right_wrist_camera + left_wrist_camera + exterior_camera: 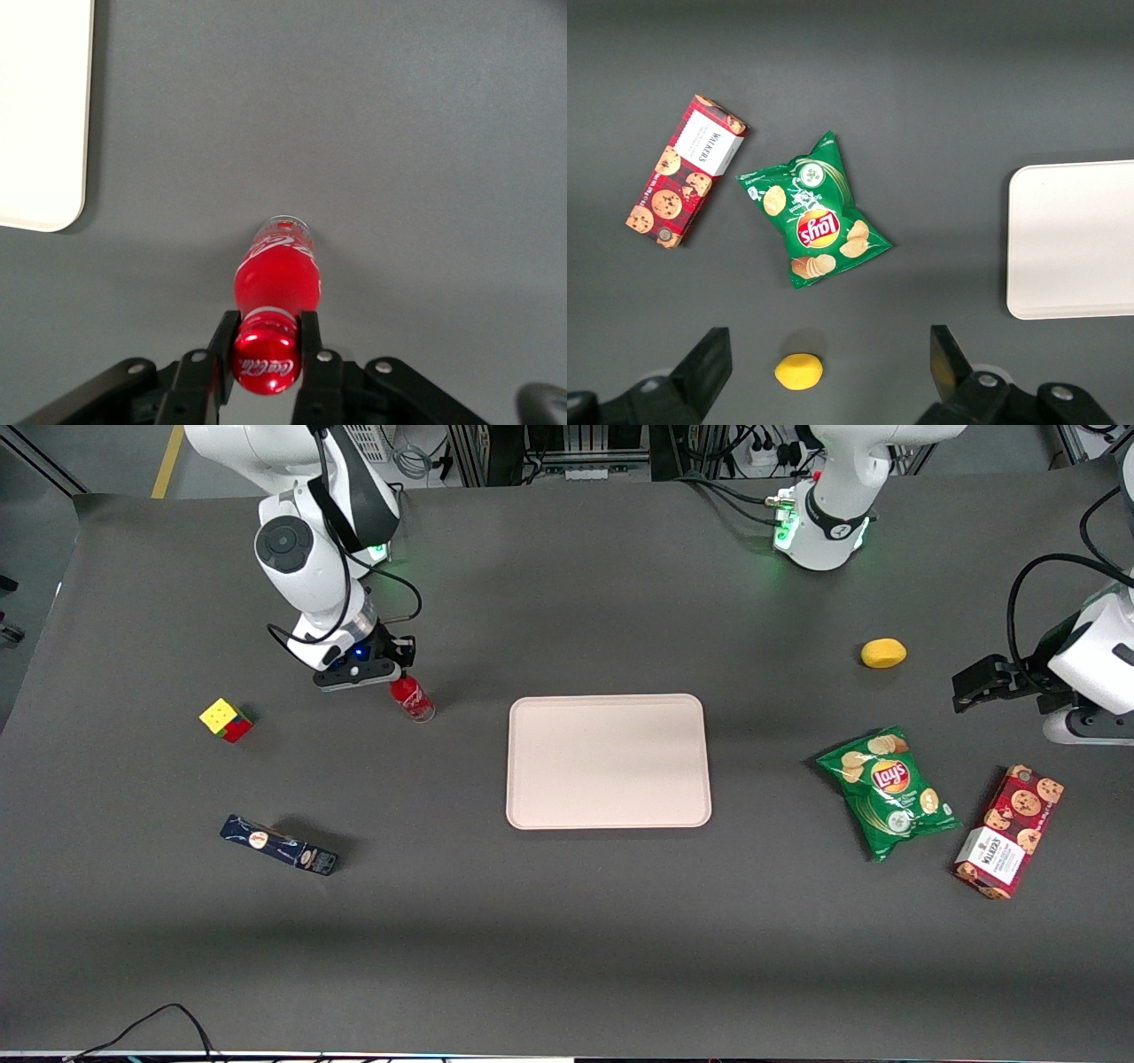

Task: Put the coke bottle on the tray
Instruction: 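Lift the bottle and carry it with the right gripper over the pink tray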

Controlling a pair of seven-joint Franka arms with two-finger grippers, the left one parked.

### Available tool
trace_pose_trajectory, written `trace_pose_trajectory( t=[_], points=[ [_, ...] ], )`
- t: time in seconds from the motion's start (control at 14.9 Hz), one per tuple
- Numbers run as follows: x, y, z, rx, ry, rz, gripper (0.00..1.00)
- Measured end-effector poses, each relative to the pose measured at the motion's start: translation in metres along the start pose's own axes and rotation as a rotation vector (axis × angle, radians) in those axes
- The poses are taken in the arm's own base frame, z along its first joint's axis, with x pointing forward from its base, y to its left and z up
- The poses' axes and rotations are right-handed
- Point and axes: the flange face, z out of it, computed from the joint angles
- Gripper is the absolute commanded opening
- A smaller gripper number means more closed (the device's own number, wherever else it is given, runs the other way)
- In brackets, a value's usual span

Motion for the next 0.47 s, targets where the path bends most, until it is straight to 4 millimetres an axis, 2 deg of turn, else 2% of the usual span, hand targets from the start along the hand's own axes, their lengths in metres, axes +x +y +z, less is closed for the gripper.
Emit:
trace_pose_trajectory(
  t=[0.27,0.4,0.47],
  points=[
    [0.001,-0.001,-0.002,0.001,0.002,-0.001,0.00],
    [0.008,-0.006,-0.015,0.005,-0.002,0.005,0.00],
    [0.016,-0.011,-0.028,0.012,0.009,0.023,0.00]
  ],
)
